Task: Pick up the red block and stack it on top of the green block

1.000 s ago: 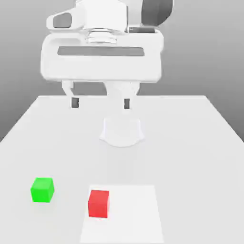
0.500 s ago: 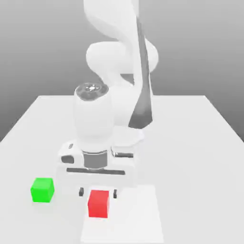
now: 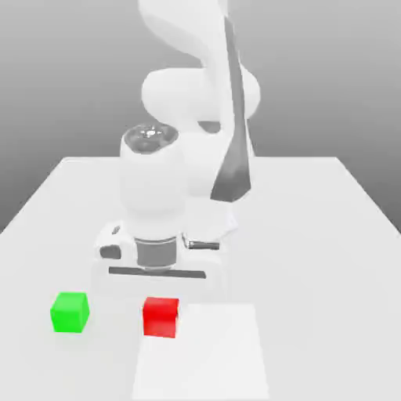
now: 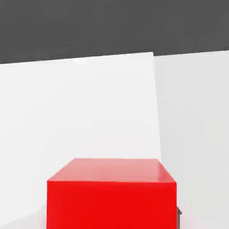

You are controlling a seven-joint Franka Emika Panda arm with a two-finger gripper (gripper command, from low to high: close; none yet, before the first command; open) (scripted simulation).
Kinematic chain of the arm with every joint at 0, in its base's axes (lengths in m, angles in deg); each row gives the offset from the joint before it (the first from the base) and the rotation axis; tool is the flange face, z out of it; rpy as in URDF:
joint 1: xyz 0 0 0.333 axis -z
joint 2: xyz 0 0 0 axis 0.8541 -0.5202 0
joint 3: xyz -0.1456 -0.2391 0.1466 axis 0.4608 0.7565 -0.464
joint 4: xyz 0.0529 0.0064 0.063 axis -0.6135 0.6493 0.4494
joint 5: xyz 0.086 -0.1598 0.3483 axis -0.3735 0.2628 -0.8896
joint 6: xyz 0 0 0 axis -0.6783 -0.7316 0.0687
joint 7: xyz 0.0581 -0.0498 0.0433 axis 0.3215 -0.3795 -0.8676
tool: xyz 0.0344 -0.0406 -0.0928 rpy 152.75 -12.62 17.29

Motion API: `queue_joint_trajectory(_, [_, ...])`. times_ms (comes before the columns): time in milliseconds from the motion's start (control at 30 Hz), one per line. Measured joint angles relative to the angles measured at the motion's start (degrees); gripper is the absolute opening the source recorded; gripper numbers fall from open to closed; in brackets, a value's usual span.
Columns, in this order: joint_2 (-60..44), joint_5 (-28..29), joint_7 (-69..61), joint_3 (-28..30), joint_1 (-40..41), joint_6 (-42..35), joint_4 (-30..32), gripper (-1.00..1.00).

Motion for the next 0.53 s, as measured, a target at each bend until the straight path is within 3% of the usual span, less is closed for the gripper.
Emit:
queue_joint_trajectory(233, [4.6, 1.1, 0.2, 7.0, 13.2, -4.7, -0.1, -1.00])
queue_joint_trajectory(400, [-3.6, -3.6, -3.3, 4.8, 14.7, 3.0, -0.5, -1.00])
queue_joint_trajectory(433, [-5.5, -4.6, -4.0, 4.2, 15.0, 4.7, -0.6, 1.00])
queue_joint_trajectory(533, [-5.5, -4.6, -4.0, 4.2, 15.0, 4.7, -0.6, 1.00])
